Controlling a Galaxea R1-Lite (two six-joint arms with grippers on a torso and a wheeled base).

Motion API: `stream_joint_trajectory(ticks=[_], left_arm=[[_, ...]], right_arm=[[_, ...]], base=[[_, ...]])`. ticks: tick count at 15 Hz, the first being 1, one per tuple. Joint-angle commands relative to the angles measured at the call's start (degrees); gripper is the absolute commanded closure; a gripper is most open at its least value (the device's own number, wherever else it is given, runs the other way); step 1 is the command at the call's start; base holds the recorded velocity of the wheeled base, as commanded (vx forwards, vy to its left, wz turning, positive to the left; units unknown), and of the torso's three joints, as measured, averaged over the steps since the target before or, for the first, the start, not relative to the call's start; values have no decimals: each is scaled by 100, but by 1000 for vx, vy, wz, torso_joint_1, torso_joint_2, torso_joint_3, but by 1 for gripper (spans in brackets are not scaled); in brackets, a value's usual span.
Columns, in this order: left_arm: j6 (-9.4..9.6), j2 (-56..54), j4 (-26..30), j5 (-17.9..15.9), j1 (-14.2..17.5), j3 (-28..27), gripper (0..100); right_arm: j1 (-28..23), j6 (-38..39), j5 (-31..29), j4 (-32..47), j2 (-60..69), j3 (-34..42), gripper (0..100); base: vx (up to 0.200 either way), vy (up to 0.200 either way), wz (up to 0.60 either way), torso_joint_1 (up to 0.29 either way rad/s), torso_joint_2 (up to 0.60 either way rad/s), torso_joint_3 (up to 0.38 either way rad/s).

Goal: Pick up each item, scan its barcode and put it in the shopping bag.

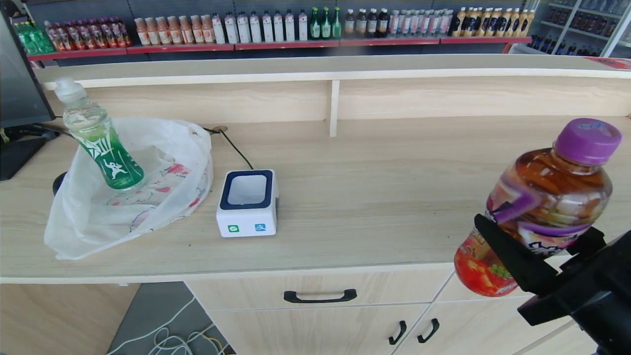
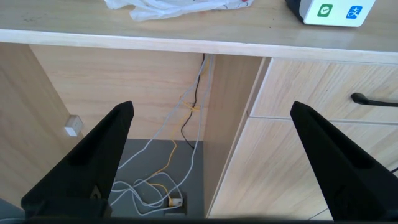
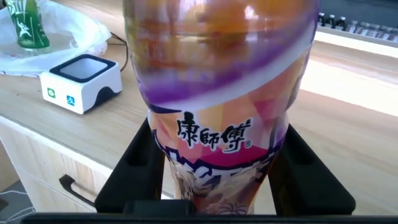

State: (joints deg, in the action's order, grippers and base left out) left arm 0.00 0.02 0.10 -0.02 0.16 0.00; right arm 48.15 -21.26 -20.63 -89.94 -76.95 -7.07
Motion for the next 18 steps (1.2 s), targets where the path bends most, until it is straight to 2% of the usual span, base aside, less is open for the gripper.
stream_joint_trajectory(ticks=[1, 4, 8, 9, 10, 11, 16, 18], left_arm=[[0, -2, -1, -6, 2, 0, 0], [0, -2, -1, 2, 2, 0, 0], [0, -2, -1, 2, 2, 0, 0], [0, -2, -1, 2, 2, 0, 0], [0, -2, -1, 2, 2, 0, 0], [0, -2, -1, 2, 2, 0, 0], [0, -2, -1, 2, 2, 0, 0], [0, -2, -1, 2, 2, 0, 0]], right_arm=[[397, -291, 6, -6, -13, -119, 100], [1460, -1143, -266, -6, -400, -567, 100], [2699, -1486, -890, -6, -1340, -1684, 100], [2699, -1486, -890, -6, -1340, -1684, 100], [2840, -1759, -1224, -6, -1516, -1824, 100], [2884, -1847, -1286, -6, -1507, -1807, 100], [3218, -2225, -1277, -6, -1595, -1763, 100], [3262, -2796, -1189, -6, -1604, -1728, 100]], base=[[0, 0, 0, 0, 0, 0], [0, 0, 0, 0, 0, 0], [0, 0, 0, 0, 0, 0], [0, 0, 0, 0, 0, 0], [0, 0, 0, 0, 0, 0], [0, 0, 0, 0, 0, 0], [0, 0, 0, 0, 0, 0], [0, 0, 0, 0, 0, 0]])
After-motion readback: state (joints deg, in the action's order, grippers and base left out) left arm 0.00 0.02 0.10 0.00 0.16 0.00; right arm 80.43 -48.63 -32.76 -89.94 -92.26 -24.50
